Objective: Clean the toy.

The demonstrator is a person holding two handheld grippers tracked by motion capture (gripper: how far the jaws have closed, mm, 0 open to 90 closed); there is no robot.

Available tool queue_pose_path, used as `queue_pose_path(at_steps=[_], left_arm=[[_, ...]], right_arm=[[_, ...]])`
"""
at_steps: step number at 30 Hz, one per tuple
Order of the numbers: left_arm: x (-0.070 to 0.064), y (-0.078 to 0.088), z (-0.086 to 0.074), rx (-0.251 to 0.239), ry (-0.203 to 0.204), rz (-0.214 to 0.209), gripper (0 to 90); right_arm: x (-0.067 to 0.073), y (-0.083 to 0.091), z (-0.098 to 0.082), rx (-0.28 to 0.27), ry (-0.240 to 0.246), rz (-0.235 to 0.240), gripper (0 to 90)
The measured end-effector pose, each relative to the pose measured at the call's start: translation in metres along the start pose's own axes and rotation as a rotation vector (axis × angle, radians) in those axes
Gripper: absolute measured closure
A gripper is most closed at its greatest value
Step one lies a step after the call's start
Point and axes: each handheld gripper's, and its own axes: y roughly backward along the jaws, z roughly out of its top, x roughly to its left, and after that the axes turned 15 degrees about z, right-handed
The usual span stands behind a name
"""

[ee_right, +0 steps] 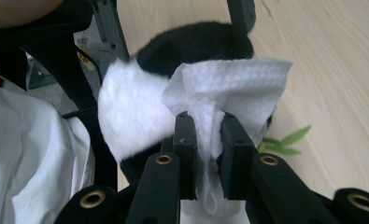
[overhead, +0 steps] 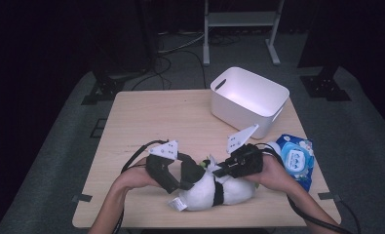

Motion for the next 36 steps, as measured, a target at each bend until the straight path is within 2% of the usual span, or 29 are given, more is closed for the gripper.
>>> queue_pose_path(at_steps=[7, 13, 16, 22, 29, 36], left_arm=[[-0.002, -0.001, 0.0, 0.004, -0.012, -0.009, 7.2], [-0.002, 0.0, -0.001, 0.003, -0.011, -0.009, 7.3], [-0.001, -0.001, -0.001, 0.004, -0.012, -0.01, 7.2], [-0.002, 0.0, -0.001, 0.006, -0.013, -0.009, 7.2], [-0.002, -0.001, -0.001, 0.003, -0.009, -0.012, 7.3], [-0.001, -0.001, 0.0, 0.006, -0.012, -0.009, 7.2]], right_arm=[[0.0, -0.01, 0.024, 0.009, 0.044, 0.006, 78.3], [-0.01, -0.01, 0.029, 0.03, 0.027, 0.005, 78.3], [-0.011, -0.004, 0.025, 0.036, 0.018, -0.018, 78.3], [-0.011, 0.012, 0.005, 0.057, -0.029, -0.064, 78.2], [-0.008, 0.037, -0.021, -0.002, -0.073, -0.093, 78.1], [-0.002, 0.052, -0.04, -0.023, -0.11, -0.118, 78.2]])
